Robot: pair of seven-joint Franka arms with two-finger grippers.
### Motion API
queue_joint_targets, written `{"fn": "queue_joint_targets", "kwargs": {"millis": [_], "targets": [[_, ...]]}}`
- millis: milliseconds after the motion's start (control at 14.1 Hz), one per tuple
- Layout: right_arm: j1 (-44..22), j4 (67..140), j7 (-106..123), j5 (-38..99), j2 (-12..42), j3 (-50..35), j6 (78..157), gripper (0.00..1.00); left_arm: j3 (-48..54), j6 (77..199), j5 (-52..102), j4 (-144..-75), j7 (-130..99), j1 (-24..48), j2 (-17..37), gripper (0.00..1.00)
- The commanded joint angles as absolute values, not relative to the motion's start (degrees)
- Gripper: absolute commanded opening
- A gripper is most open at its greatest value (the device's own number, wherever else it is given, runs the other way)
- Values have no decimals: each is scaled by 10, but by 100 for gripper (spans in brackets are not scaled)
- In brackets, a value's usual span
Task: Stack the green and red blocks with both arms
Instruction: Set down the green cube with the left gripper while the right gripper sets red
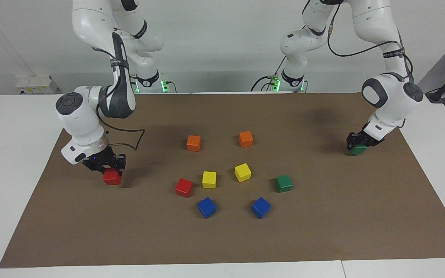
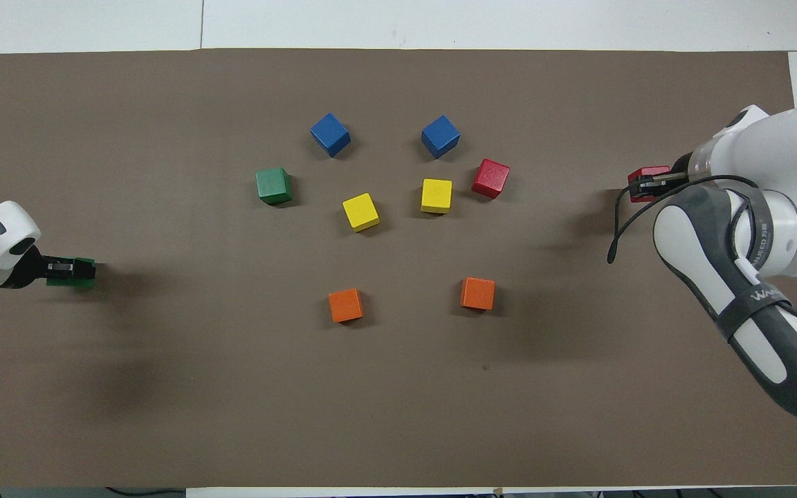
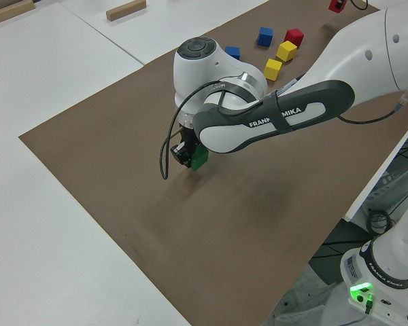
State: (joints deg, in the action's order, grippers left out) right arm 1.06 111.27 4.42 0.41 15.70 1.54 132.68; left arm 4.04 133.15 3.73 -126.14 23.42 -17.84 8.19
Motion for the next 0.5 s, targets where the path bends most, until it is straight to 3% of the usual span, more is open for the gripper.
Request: {"fn": "queue_joint_targets", "kwargs": {"millis": [0, 427], "targets": [[26, 1121, 33, -4, 170, 11, 1352, 0, 47, 1353, 39, -1279, 248, -191, 69, 0], [33, 1122, 33, -4, 188, 11, 1364, 0, 47, 1401, 39, -1304, 245, -198, 78, 0]]}}
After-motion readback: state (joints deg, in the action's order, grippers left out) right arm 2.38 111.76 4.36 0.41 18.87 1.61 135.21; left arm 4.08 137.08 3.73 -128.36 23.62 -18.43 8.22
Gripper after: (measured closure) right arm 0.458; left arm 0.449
